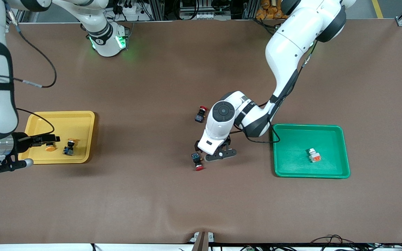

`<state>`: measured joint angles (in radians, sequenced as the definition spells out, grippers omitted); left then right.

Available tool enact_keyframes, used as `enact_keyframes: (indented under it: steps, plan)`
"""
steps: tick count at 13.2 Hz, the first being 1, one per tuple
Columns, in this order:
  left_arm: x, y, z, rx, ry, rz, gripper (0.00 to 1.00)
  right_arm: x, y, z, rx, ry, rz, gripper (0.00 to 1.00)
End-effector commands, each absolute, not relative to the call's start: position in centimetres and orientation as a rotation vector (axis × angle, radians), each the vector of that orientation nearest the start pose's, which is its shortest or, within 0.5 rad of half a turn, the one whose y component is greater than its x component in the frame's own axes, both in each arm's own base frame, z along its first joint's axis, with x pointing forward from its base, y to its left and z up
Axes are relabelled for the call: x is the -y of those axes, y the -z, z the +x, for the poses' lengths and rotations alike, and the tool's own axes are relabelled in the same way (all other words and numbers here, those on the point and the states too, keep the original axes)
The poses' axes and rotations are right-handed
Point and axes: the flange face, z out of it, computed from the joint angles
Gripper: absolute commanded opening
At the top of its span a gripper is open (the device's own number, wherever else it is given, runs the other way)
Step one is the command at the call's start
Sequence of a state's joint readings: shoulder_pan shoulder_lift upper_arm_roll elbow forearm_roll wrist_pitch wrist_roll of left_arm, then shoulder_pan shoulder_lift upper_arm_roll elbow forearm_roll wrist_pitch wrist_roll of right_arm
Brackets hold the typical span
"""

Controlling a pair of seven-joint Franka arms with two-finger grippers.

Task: Place green and yellow buttons in trays
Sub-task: 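Grasp the second white-orange button with the left gripper while the right gripper withdraws, then lower the white-orange button into the green tray and open the left gripper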

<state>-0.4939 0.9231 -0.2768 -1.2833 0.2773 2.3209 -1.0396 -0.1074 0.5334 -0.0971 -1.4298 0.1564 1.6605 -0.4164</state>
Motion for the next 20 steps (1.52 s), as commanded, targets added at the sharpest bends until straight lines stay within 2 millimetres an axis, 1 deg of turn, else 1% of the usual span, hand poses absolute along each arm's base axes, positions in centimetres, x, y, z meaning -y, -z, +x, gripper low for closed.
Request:
enact_keyframes:
  steps: [1, 2, 3, 5, 6, 7, 8, 9, 10, 11, 12, 13, 14, 15, 16, 17, 19, 20]
  plan:
    - [49.8, -20.4, 58.6, 0.313, 0.184, -3.249, 1.0, 9.0, -45.0, 63.6, 0.341, -0.278, -3.012, 1.0]
    - [50.0, -19.7, 58.4, 0.308, 0.173, -3.246, 1.0, 8.1, -47.2, 62.9, 0.353, -0.254, -3.05, 1.0]
    - [50.6, -19.4, 57.7, 0.291, 0.166, -3.247, 1.0, 7.9, -48.6, 61.9, 0.289, -0.237, -3.062, 1.0]
    - [50.9, -18.9, 57.4, 0.278, 0.168, -3.239, 1.0, 6.8, -51.1, 60.6, 0.205, -0.203, -3.076, 1.0]
    - [51.0, -18.6, 57.3, 0.272, 0.165, -3.237, 0.97, 6.5, -52.2, 60.1, 0.168, -0.194, -3.08, 1.0]
    - [50.8, -18.3, 57.3, 0.277, 0.159, -3.234, 0.79, 5.8, -53.3, 59.5, 0.131, -0.193, -3.081, 1.0]
    - [50.9, -18.0, 57.1, 0.278, 0.153, -3.231, 0.56, 4.2, -54.6, 59.0, 0.087, -0.184, -3.082, 1.0]
    - [50.9, -18.0, 57.0, 0.284, 0.149, -3.229, 0.25, 3.0, -55.7, 58.3, 0.041, -0.189, -3.083, 1.0]
    - [50.8, -18.1, 57.0, 0.294, 0.138, -3.222, 0.0, 1.7, -56.5, 57.8, 0.028, -0.188, -3.084, 1.0]
    - [50.6, -18.5, 57.1, 0.314, 0.125, -3.215, 0.0, 0.2, -57.5, 57.4, 0.034, -0.18, -3.082, 1.0]
    - [50.1, -18.6, 57.1, 0.364, 0.068, -3.19, 0.0, -1.2, -58.8, 56.9, 0.023, -0.159, -3.083, 1.0]
    - [49.5, -20.0, 57.4, 0.389, 0.047, -3.173, 0.0, -2.3, -60.5, 55.9, -0.017, -0.124, -3.085, 1.0]
    - [48.4, -22.0, 58.3, 0.421, 0.046, -3.154, 0.0, -3.0, -61.0, 55.3, -0.018, -0.141, -3.085, 1.0]
    - [45.9, -23.2, 59.7, 0.484, 0.016, -3.111, 0.0, -2.8, -61.4, 54.7, -0.022, -0.163, -3.085, 1.0]
    - [43.5, -25.3, 60.8, 0.572, -0.016, -3.071, 0.0, -2.5, -61.8, 54.3, -0.03, -0.174, -3.085, 1.0]
    - [40.6, -27.0, 62.0, 0.703, -0.076, -3.021, 0.0, -2.3, -62.7, 53.7, -0.036, -0.162, -3.084, 1.0]
    - [35.6, -28.8, 63.2, 0.797, -0.177, -2.933, 0.0, -0.7, -64.2, 52.7, -0.076, -0.126, -3.081, 1.0]
    - [32.3, -29.4, 64.3, 0.85, -0.194, -2.902, 0.0, -0.6, -64.3, 52.5, -0.081, -0.132, -3.081, 1.0]
